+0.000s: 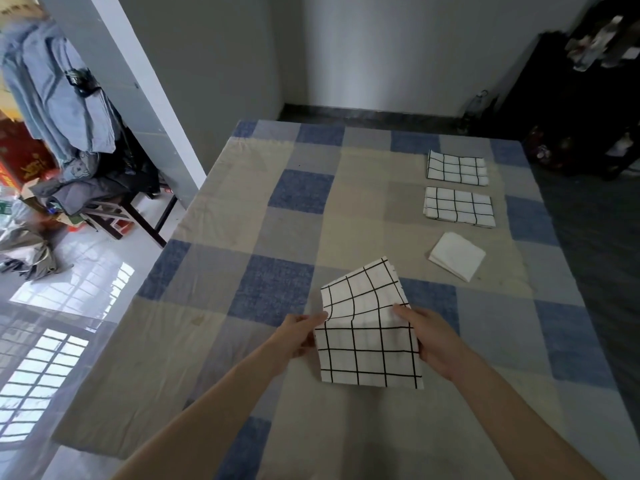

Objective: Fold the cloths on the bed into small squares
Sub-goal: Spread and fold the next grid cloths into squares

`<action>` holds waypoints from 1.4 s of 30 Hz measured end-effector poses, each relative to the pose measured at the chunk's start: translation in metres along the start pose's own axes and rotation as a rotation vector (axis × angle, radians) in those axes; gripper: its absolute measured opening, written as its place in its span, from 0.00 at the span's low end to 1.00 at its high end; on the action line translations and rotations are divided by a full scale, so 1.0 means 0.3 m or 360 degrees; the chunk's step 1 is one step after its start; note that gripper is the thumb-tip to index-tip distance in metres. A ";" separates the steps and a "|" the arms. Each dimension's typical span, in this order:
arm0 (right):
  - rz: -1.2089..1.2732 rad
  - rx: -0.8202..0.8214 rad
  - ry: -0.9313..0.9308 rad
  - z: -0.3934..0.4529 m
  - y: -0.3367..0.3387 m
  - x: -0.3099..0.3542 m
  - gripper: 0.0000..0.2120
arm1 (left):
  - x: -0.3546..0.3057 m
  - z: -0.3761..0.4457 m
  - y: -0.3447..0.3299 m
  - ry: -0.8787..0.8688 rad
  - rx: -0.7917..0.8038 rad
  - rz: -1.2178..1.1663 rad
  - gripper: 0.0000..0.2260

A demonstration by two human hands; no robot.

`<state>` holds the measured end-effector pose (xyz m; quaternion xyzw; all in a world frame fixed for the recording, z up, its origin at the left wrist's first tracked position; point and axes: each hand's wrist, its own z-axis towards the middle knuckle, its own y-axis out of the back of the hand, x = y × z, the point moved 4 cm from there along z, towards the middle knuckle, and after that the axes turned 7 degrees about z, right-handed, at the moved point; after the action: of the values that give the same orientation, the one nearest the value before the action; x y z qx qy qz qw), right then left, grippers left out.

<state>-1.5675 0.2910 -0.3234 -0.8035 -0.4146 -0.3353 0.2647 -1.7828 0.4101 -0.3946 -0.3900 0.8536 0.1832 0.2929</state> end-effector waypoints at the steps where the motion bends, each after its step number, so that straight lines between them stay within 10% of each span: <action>1: -0.0004 -0.0002 -0.0003 -0.003 -0.001 -0.001 0.11 | -0.010 -0.007 0.003 -0.0070 -0.0057 -0.0021 0.36; 4: -0.0004 -0.0026 -0.0014 -0.004 0.008 -0.013 0.10 | -0.024 -0.018 0.014 -0.0164 -0.0217 -0.0050 0.21; 19: -0.0419 -0.0167 0.0058 0.027 0.072 -0.008 0.08 | -0.081 -0.038 0.055 -0.0269 -0.0319 0.0131 0.11; 29: -0.0493 -0.0253 0.0888 -0.020 0.006 0.211 0.04 | -0.376 -0.113 0.127 -0.0986 -0.0648 0.0319 0.07; 42: -0.0953 -0.0230 0.0424 0.045 0.030 -0.276 0.04 | 0.077 -0.079 0.069 -0.0696 -0.0657 0.1275 0.04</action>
<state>-1.5913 0.2552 -0.3962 -0.6119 -0.5692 -0.5287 0.1486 -1.8194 0.3974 -0.3895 -0.0339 0.8009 0.5237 0.2885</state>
